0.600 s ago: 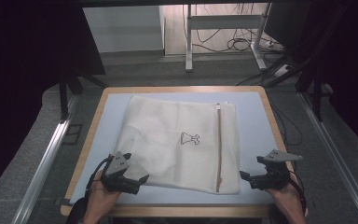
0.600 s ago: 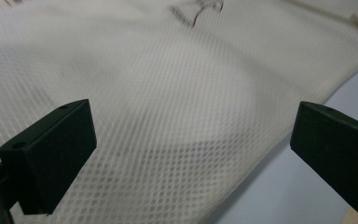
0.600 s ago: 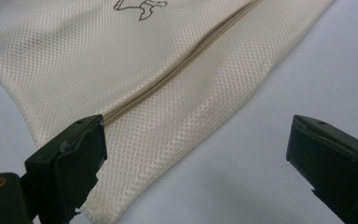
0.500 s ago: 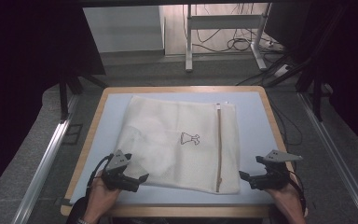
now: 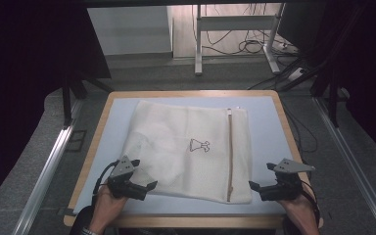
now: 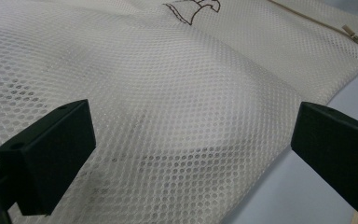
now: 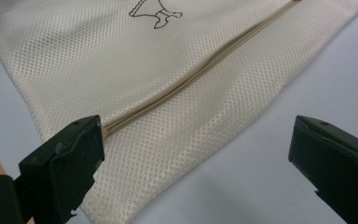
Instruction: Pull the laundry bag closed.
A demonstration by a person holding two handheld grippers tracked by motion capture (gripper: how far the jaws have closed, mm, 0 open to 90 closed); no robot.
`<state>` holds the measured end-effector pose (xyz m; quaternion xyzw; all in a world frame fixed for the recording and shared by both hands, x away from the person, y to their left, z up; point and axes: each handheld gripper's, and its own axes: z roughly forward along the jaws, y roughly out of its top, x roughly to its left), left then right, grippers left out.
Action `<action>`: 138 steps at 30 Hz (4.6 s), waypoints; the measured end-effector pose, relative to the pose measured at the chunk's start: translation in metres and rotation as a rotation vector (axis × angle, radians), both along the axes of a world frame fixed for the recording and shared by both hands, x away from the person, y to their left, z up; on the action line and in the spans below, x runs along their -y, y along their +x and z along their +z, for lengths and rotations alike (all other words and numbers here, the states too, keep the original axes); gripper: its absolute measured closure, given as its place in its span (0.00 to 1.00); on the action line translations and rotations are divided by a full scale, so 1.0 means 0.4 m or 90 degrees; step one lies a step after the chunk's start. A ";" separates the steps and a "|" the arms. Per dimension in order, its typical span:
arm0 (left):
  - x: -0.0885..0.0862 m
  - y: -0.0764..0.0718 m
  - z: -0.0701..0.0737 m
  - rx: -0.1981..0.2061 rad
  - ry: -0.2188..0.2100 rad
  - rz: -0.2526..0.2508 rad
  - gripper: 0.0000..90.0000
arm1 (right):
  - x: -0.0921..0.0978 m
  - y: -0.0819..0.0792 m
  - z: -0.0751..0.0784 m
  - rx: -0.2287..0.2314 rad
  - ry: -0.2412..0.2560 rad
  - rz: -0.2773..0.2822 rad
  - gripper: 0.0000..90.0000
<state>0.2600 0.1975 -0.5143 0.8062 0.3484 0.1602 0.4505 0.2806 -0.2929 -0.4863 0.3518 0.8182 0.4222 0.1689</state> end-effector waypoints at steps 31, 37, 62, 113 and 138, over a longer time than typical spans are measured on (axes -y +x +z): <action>0.051 -0.015 0.023 0.031 0.021 -0.008 0.02 | -0.014 -0.003 -0.002 0.007 -0.029 0.015 0.01; 0.064 -0.006 0.023 0.016 0.015 -0.012 0.01 | -0.015 -0.003 -0.003 0.007 -0.036 0.017 0.01; 0.115 0.006 0.050 0.011 -0.017 -0.065 0.11 | -0.018 -0.002 -0.005 0.009 -0.047 0.019 0.01; 0.283 0.043 0.035 -0.003 -0.004 -0.208 0.56 | -0.024 0.001 -0.010 0.011 -0.061 0.023 0.01; 0.394 0.047 0.010 -0.017 0.039 -0.280 1.00 | -0.024 0.001 -0.010 0.012 -0.064 0.023 0.01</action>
